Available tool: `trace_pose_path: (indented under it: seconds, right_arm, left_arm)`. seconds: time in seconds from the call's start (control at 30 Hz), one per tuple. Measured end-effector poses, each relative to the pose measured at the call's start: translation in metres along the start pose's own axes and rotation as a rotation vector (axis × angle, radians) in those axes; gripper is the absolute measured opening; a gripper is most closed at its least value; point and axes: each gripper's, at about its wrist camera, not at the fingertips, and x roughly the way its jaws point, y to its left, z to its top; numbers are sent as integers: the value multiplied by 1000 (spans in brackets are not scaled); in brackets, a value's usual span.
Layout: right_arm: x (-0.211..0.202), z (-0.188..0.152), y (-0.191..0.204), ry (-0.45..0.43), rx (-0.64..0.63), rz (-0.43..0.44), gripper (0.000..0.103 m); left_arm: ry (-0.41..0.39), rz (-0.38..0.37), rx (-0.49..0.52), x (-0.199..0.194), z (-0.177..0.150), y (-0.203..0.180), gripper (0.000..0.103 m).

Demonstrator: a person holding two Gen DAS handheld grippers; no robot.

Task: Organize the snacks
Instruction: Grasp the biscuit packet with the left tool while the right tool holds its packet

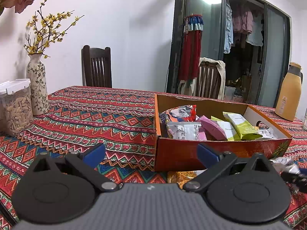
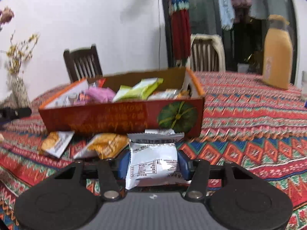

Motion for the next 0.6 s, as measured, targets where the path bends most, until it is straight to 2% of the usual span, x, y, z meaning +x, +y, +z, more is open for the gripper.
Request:
trace_pose_path:
  seconds: [0.1, 0.17, 0.43, 0.6]
  right_arm:
    - [-14, -2, -2, -92, 10, -28, 51]
    - [-19, -2, -2, -124, 13, -36, 51]
    - [-27, -2, -5, -174, 24, -27, 51]
    - [-29, -3, -6, -189, 37, -20, 51]
  left_arm:
    - [6, 5, 6, 1, -1, -1, 103]
    - [16, 10, 12, 4, -1, -2, 103]
    - [91, 38, 25, 18, -3, -5, 103]
    - [169, 9, 54, 21, 3, -13, 103]
